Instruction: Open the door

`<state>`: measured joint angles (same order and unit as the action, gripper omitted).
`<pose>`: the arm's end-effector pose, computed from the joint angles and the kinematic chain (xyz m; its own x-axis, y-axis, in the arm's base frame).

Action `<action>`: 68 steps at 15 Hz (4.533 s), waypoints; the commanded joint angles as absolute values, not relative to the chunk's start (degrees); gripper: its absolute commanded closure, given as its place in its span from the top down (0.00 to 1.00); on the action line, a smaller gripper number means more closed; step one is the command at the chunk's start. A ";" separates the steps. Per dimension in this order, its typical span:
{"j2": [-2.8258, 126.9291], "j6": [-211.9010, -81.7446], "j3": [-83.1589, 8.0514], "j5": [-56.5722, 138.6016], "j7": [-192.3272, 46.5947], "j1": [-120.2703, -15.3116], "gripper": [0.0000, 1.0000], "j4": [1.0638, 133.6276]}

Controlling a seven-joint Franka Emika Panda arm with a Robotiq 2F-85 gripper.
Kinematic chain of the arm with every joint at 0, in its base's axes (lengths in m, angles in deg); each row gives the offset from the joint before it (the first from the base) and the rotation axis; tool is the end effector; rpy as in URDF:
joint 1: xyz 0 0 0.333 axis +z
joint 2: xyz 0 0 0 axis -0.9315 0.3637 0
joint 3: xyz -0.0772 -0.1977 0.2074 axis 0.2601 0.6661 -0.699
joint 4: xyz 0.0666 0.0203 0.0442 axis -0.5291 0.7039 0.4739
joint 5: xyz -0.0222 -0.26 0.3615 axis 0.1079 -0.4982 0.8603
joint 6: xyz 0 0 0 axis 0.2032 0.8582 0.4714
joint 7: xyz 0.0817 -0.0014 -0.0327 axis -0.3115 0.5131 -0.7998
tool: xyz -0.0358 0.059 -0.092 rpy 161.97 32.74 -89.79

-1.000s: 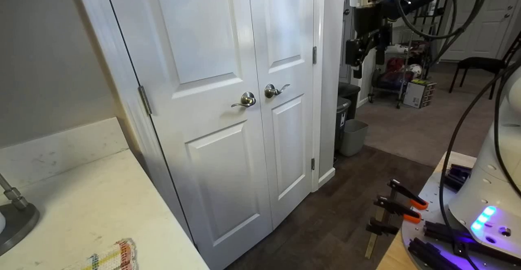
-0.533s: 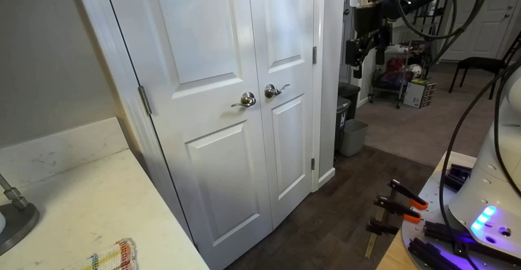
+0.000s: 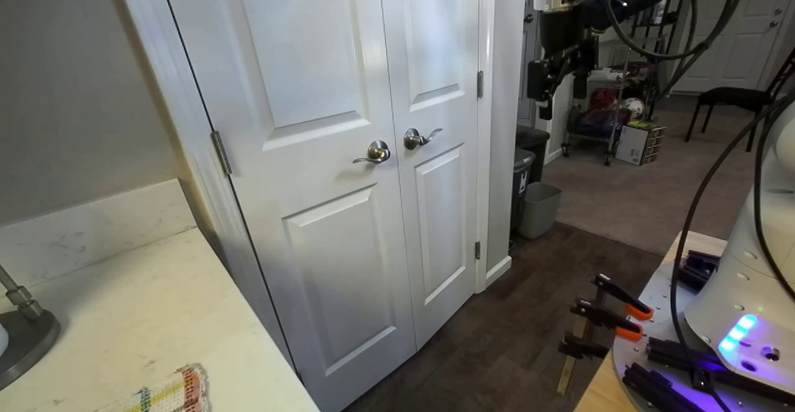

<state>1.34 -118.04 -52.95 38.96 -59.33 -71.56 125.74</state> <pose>0.3804 0.0427 0.4373 0.9801 -0.1938 0.0425 -0.1984 -0.9556 0.2178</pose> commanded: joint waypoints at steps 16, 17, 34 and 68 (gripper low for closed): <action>15.19 -142.29 -55.22 29.58 -53.50 -74.95 1.00 117.91; 16.53 -143.77 -55.50 28.89 -51.84 -75.57 1.00 116.84; 33.28 -150.30 -51.41 17.39 -37.09 -77.24 1.00 104.11; 64.37 -151.52 -33.43 10.82 -8.36 -64.41 1.00 79.03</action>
